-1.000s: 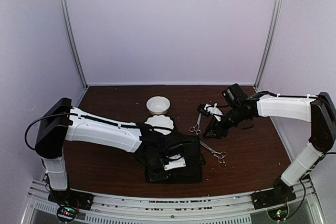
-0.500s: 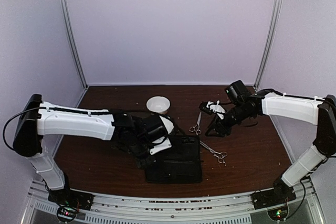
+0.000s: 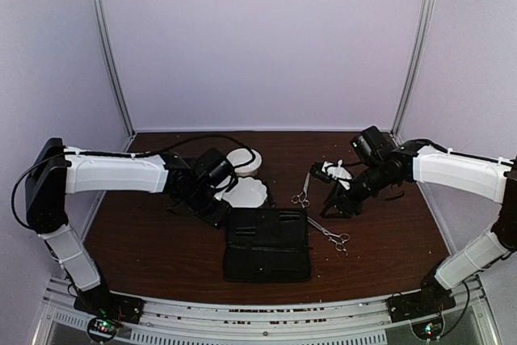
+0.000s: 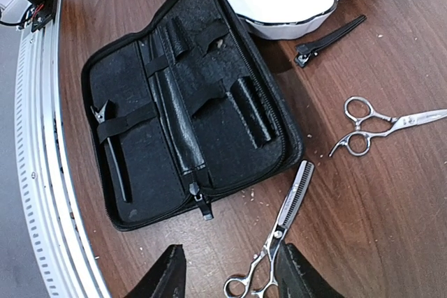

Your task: Sort the hair-cutting tools

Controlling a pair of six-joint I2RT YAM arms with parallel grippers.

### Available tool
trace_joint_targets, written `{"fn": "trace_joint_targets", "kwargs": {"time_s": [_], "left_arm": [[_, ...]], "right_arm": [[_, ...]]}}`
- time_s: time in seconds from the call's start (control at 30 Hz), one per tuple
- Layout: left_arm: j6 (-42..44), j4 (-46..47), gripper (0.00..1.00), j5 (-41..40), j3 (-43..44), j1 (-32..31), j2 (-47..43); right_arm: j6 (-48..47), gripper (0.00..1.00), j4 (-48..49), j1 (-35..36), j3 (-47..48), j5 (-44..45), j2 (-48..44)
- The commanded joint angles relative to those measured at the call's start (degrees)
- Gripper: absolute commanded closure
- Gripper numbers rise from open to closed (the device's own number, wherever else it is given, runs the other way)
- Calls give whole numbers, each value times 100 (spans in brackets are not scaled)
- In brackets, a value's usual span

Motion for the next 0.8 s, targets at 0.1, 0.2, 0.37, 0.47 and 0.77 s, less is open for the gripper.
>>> {"fn": "trace_joint_targets", "kwargs": {"time_s": [0.1,0.2,0.37,0.47,0.77], "left_arm": [[-658,558,53,222,145,106,447],[-708,556,57,176,119,115,547],[-731,865,78,426,-62,116,561],[-668,956,97,432,-178,109,401],[-655,794,100,-120,-1123,116,-850]], "right_arm": [[122,53,110,39,-97,-78,-183],[123,53,138,40,-127,-97,-167],[118,53,183,39,-148,-95,-145],[106,53,203,40,-184,-105,-141],[33,54,162,47,-57,81,11]]}}
